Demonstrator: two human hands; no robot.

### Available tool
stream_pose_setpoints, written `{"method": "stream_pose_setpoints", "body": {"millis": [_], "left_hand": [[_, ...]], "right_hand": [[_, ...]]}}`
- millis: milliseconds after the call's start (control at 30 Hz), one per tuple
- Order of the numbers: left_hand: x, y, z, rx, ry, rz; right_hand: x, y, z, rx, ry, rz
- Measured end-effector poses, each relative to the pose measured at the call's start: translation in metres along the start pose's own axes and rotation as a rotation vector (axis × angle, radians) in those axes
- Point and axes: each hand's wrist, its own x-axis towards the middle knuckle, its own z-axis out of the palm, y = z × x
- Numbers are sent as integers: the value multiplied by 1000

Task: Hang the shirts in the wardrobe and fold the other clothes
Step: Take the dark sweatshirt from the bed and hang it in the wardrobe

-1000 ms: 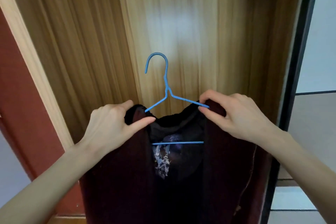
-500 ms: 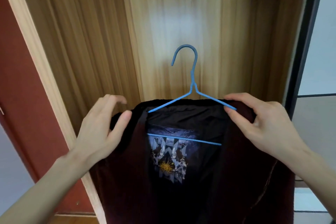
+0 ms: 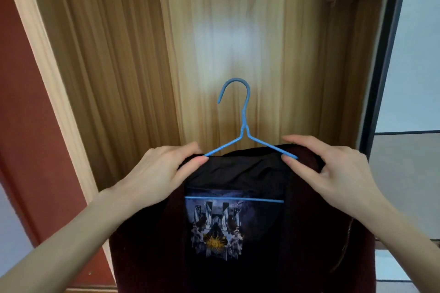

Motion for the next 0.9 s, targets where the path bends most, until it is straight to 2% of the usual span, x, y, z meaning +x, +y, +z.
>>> {"method": "stream_pose_setpoints", "body": {"millis": [100,200,333,433,500,567,800,900], "left_hand": [[-2,5,9,102,148,-23],[6,11,14,168,289,-52],[17,13,9,223,400,-41],[19,11,1,287,481,7],[25,9,-4,329,512,6],[34,7,-7,362,511,6],[74,2,-41,400,570,24],[100,-6,-64,500,642,3]], "right_hand": [[10,2,0,-55,-79,-14],[30,2,0,-96,-193,-114],[56,2,-6,-94,-218,-161],[60,13,-15,117,-314,-102],[59,16,-19,161,-382,-89],[60,16,-17,205,-361,-101],[101,3,-43,299,-104,-94],[131,-3,-63,240,-127,-63]]}}
